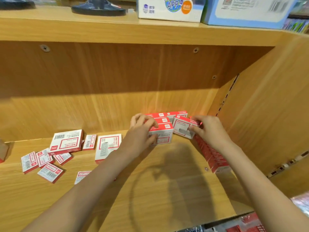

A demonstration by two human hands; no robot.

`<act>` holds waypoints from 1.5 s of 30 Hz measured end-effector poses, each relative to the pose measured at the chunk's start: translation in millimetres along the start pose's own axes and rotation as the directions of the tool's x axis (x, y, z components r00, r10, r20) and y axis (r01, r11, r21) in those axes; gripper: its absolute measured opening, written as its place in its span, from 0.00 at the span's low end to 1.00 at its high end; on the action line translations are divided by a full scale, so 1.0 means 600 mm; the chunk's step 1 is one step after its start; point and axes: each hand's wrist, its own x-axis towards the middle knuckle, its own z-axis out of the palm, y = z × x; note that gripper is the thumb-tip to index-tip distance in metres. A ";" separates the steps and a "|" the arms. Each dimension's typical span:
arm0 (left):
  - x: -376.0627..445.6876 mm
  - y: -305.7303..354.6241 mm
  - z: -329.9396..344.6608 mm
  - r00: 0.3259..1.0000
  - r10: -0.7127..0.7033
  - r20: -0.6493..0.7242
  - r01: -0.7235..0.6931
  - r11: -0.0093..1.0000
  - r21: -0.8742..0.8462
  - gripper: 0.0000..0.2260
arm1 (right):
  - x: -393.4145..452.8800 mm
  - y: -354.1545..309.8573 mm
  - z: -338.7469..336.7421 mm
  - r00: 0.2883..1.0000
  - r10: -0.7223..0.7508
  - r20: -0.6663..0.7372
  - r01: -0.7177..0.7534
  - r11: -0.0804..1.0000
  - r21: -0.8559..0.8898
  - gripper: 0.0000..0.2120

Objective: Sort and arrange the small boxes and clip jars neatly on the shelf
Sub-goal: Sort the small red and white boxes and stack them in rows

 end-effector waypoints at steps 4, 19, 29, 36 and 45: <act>0.003 -0.003 0.003 1.000 -0.015 0.016 0.015 1.000 0.014 0.10 | 0.036 -0.003 0.021 1.000 -0.018 0.006 0.018 1.000 0.021 0.13; -0.018 -0.026 -0.015 1.000 0.016 -0.008 -0.016 0.998 -0.059 0.16 | 0.024 -0.009 0.041 0.991 -0.068 -0.118 0.061 0.996 -0.067 0.13; -0.128 -0.153 -0.116 0.966 -0.186 0.179 0.144 0.963 0.228 0.36 | -0.029 -0.177 0.086 0.951 -0.296 -0.087 0.308 0.906 0.290 0.09; -0.133 -0.162 -0.133 0.948 -0.167 0.271 0.154 0.986 0.068 0.26 | -0.038 -0.231 0.166 0.852 -0.307 0.423 0.215 0.943 0.252 0.37; -0.114 -0.146 -0.146 0.916 -0.141 0.375 0.293 0.874 -0.388 0.13 | -0.062 -0.205 0.166 0.956 -0.282 0.077 0.246 0.918 0.310 0.17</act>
